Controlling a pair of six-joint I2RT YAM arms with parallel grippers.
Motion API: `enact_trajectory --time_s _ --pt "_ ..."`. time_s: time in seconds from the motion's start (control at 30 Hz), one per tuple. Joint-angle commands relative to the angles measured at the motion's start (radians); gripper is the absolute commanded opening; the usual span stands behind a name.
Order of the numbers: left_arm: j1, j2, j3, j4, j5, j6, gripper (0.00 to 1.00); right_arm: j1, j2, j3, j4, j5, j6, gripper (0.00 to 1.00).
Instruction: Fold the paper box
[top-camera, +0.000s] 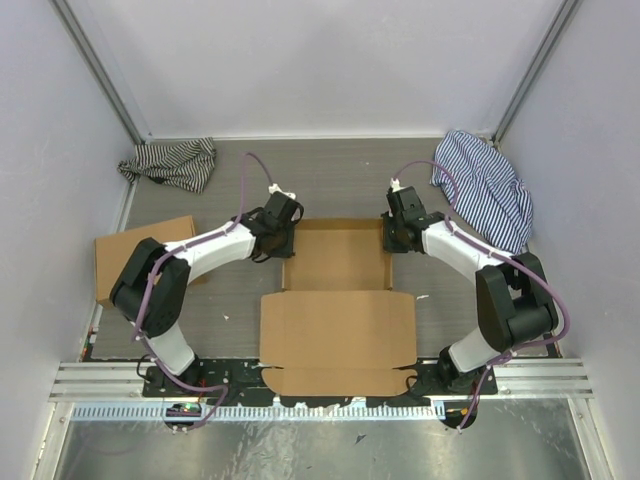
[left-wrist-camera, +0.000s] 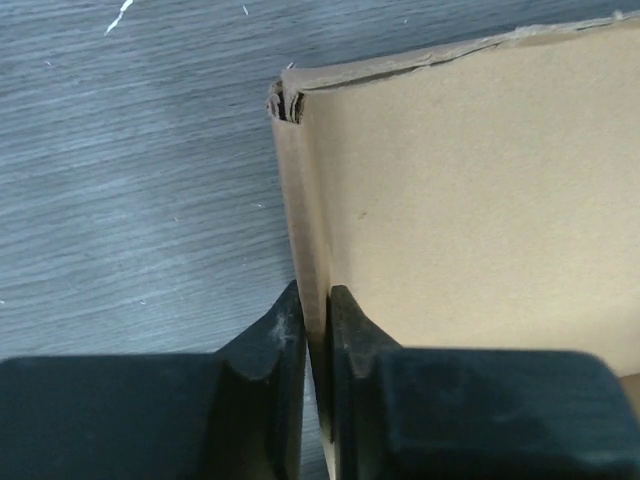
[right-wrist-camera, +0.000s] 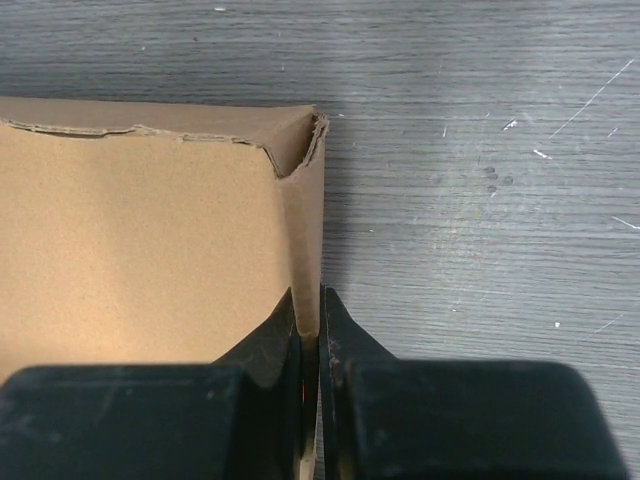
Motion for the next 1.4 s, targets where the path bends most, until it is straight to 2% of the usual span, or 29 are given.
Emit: enact_trajectory --time_s 0.0,0.03,0.07,0.27,0.47,0.6,0.63,0.73,0.87,0.9,0.93,1.07,1.1,1.2,1.27,1.37 --pt "-0.021 0.031 0.062 -0.054 -0.015 0.033 0.08 0.006 -0.004 0.038 0.048 -0.034 0.034 0.01" --pt "-0.025 0.04 0.08 -0.08 -0.043 0.045 0.01 0.005 -0.004 0.039 0.048 -0.036 0.037 0.01" --pt "-0.036 0.049 0.096 -0.107 -0.077 0.055 0.0 0.006 -0.004 0.039 0.048 -0.039 0.042 0.01" --pt "-0.091 0.101 0.196 -0.267 -0.302 0.124 0.0 0.005 -0.001 0.037 0.049 -0.039 0.059 0.01" --pt "-0.103 0.124 0.22 -0.281 -0.299 0.113 0.0 0.008 -0.004 0.018 0.067 -0.06 0.082 0.01" --pt "-0.103 0.168 0.248 -0.3 -0.305 0.098 0.16 0.017 -0.007 0.014 0.067 -0.054 0.088 0.01" --pt "-0.104 0.182 0.26 -0.311 -0.315 0.095 0.16 0.018 -0.01 0.014 0.066 -0.051 0.089 0.01" --pt "-0.103 0.211 0.28 -0.334 -0.353 0.084 0.0 0.023 -0.016 0.01 0.066 -0.047 0.097 0.01" --pt "-0.103 0.195 0.26 -0.305 -0.335 0.063 0.0 0.029 -0.018 0.006 0.07 -0.04 0.102 0.01" --pt "-0.103 0.186 0.252 -0.297 -0.322 0.059 0.01 0.029 -0.016 0.006 0.069 -0.038 0.103 0.01" --pt "-0.102 0.172 0.241 -0.286 -0.31 0.054 0.06 0.029 -0.016 0.005 0.069 -0.036 0.103 0.01" --pt "-0.101 0.113 0.21 -0.251 -0.245 0.034 0.4 0.029 -0.004 0.011 0.067 -0.021 0.118 0.01" --pt "-0.101 0.102 0.209 -0.252 -0.239 0.029 0.45 0.029 0.001 0.014 0.063 -0.014 0.125 0.01" --pt "-0.099 0.08 0.216 -0.272 -0.233 0.026 0.51 0.03 0.021 0.033 0.048 0.004 0.145 0.01" --pt "-0.095 0.065 0.217 -0.287 -0.245 0.027 0.52 0.029 0.027 0.042 0.041 0.012 0.153 0.03" --pt "-0.084 0.03 0.206 -0.296 -0.258 0.026 0.53 0.03 0.024 0.051 0.032 0.024 0.159 0.12"
